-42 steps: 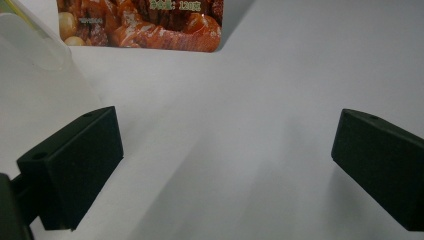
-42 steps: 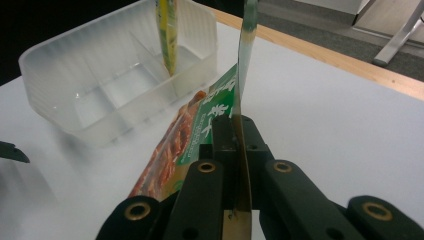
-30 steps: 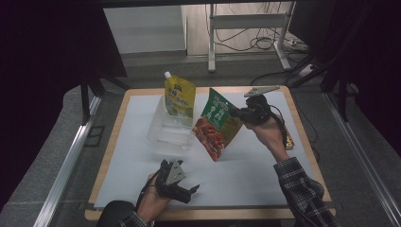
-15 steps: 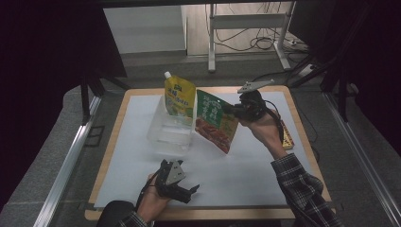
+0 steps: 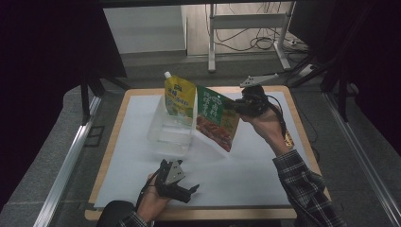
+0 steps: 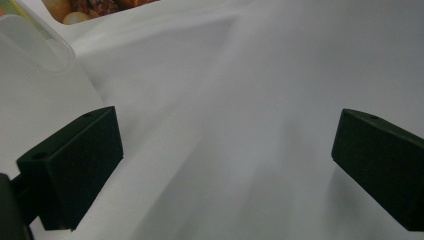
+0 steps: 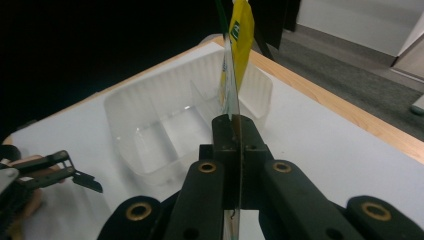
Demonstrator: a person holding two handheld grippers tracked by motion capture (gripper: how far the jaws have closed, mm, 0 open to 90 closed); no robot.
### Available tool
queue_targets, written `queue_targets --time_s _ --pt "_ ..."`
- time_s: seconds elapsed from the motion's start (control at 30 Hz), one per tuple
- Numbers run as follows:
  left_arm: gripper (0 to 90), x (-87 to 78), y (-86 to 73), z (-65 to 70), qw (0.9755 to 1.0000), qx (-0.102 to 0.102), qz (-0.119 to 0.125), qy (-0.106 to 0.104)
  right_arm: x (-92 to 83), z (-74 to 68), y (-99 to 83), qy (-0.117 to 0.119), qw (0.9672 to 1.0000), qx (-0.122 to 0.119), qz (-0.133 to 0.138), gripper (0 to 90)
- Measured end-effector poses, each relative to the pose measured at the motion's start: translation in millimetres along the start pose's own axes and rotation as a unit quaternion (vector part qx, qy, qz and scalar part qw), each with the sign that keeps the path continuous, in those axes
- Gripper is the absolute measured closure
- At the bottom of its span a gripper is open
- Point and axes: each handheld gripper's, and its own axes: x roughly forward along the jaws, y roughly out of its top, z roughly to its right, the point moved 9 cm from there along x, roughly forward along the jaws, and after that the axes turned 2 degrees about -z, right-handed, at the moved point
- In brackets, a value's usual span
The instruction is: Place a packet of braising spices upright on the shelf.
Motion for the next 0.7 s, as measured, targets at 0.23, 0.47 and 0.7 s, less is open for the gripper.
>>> queue_targets --time_s 0.23,0.47,0.7 --pt "0.0 -0.7 0.4 -0.3 1.0000 -0.003 0.002 -0.001 -4.2 -5.0 13.1 0.009 0.9999 0.000 0.008 89.1" --pt "0.0 -0.8 0.5 -0.3 1.0000 -0.002 0.003 -0.001 -4.9 -7.7 26.4 0.018 0.9997 -0.001 0.014 89.1" --pt "0.0 -1.2 0.8 -0.6 1.0000 -0.003 0.004 -0.001 0.5 -10.8 36.2 0.026 0.9995 -0.001 0.018 89.1"
